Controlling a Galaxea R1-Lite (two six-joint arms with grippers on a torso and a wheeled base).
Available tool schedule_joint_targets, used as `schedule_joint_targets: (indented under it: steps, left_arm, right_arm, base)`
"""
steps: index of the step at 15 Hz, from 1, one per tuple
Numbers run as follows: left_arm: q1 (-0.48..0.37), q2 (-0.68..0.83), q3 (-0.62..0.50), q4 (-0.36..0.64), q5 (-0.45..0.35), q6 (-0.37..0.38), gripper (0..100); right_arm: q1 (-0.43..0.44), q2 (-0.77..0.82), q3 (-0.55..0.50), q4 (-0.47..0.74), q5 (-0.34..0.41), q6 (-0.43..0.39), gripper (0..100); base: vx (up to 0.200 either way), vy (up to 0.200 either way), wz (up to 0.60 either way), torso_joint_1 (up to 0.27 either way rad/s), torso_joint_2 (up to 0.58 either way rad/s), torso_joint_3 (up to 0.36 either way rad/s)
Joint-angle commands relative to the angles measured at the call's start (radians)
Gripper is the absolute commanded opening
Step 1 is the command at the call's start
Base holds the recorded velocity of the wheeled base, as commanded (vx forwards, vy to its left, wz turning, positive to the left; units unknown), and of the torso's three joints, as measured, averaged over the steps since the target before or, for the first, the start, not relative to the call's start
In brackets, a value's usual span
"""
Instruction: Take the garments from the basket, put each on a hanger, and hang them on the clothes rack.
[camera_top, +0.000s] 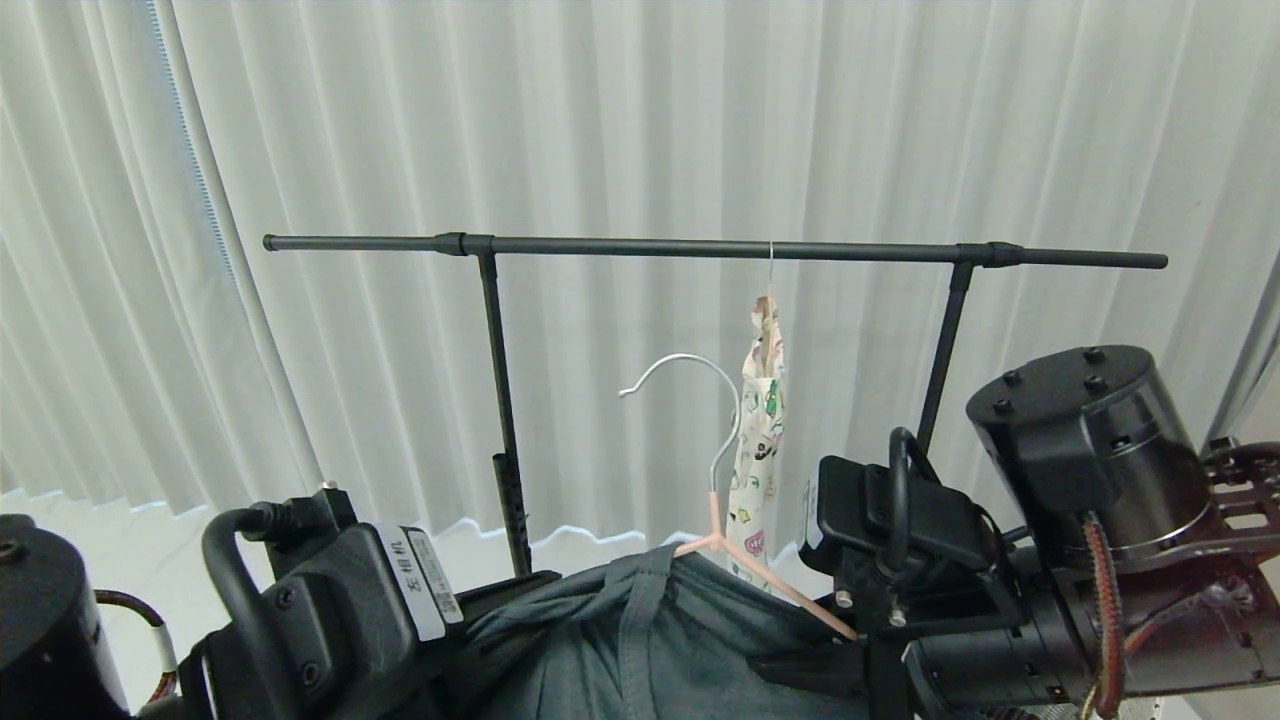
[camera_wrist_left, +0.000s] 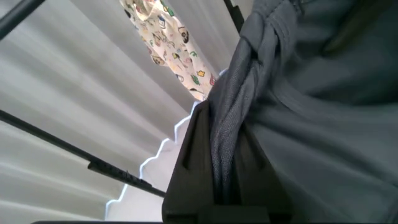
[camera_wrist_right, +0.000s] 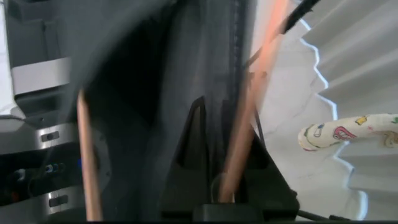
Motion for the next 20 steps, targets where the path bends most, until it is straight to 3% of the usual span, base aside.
schedule_joint_targets:
  steps: [1, 5, 6, 7, 13, 15, 18, 20]
  left_arm:
    - [0.0, -0.005, 0.001, 0.003, -0.002, 0.002, 0]
    - [0.0, -0.003, 0.004, 0.003, -0.002, 0.0, 0]
    - [0.0, -0.003, 0.004, 0.003, -0.002, -0.003, 0]
    - [0.002, -0.002, 0.004, 0.003, 0.0, -0.008, 100]
    - [0.081, -0.008, -0.007, -0.002, 0.001, -0.011, 100]
    - [0.123, -0.012, 0.001, -0.009, 0.001, -0.012, 100]
    - [0.258, -0.045, 0.1, -0.009, 0.0, -0.014, 100]
    - [0.348, -0.063, 0.2, -0.009, -0.007, -0.073, 100]
  right_arm:
    - [0.001, -0.001, 0.0, -0.006, 0.0, -0.002, 0]
    - [-0.004, -0.018, 0.0, -0.015, 0.0, -0.089, 0]
    - [-0.005, -0.034, 0.0, -0.015, 0.002, -0.143, 0]
    - [-0.005, -0.046, 0.0, -0.016, 0.003, -0.174, 0]
    - [-0.071, -0.144, 0.02, -0.015, 0.003, -0.445, 0]
    - [-0.1, -0.164, 0.033, -0.016, 0.005, -0.479, 0]
    - [-0.152, -0.19, 0.041, -0.016, 0.005, -0.487, 0]
    - [-0.174, -0.199, 0.04, -0.022, 0.009, -0.499, 0]
  base:
    - [0.0, 0.0, 0.0, 0.0, 0.0, 0.0]
    - [0.0, 0.0, 0.0, 0.0, 0.0, 0.0]
    - [0.0, 0.0, 0.0, 0.0, 0.0, 0.0]
    - [0.0, 0.0, 0.0, 0.0, 0.0, 0.0]
    - [0.0, 0.0, 0.0, 0.0, 0.0, 0.0]
    - [0.0, 0.0, 0.0, 0.0, 0.0, 0.0]
    - [0.0, 0.0, 0.0, 0.0, 0.0, 0.0]
    - [0.0, 0.0, 0.0, 0.0, 0.0, 0.0]
